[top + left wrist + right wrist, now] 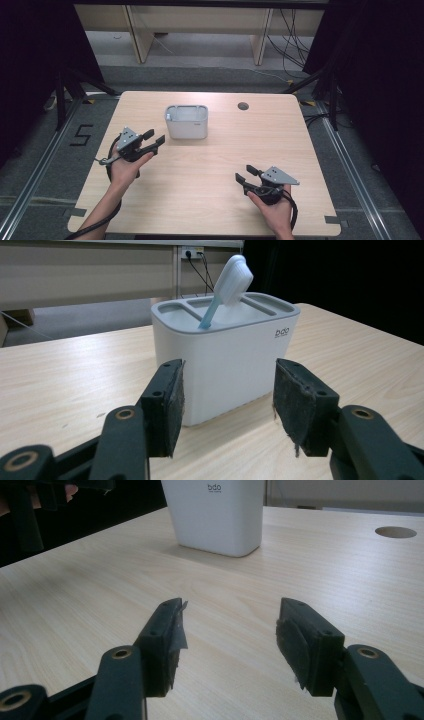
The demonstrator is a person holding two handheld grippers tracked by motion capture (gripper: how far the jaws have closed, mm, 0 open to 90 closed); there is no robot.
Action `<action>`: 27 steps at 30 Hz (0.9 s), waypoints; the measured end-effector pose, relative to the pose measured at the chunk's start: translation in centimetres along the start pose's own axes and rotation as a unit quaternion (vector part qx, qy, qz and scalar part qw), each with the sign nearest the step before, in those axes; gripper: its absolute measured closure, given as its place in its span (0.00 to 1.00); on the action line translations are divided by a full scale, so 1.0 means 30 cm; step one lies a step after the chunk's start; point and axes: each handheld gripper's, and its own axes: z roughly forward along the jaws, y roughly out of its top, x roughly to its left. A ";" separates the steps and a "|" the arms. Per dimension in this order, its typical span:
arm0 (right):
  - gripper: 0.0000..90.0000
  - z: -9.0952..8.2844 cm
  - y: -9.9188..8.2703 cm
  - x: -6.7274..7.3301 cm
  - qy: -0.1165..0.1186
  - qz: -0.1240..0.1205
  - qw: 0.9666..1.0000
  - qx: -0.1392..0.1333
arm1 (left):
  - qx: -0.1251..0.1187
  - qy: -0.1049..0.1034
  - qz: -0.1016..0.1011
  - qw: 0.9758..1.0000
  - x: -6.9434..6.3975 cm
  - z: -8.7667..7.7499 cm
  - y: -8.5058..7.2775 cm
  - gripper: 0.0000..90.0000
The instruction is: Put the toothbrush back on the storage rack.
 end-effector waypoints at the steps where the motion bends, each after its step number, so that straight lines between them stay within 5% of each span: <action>1: 0.50 0.000 0.000 0.000 0.000 0.000 1.000 0.000 | 0.000 0.000 0.000 1.000 0.001 -0.007 -0.007 0.51; 10: 0.50 0.002 -0.003 0.007 0.003 0.011 1.000 0.008 | -0.007 -0.004 -0.021 1.000 0.004 -0.068 -0.074 0.50; 17: 0.49 0.007 -0.004 0.004 0.004 0.000 1.000 0.008 | 0.001 0.007 -0.008 1.000 0.002 -0.124 -0.115 0.50; 27: 0.49 0.008 -0.006 0.002 0.003 -0.002 1.000 0.007 | 0.003 0.018 -0.014 1.000 0.018 -0.188 -0.178 0.49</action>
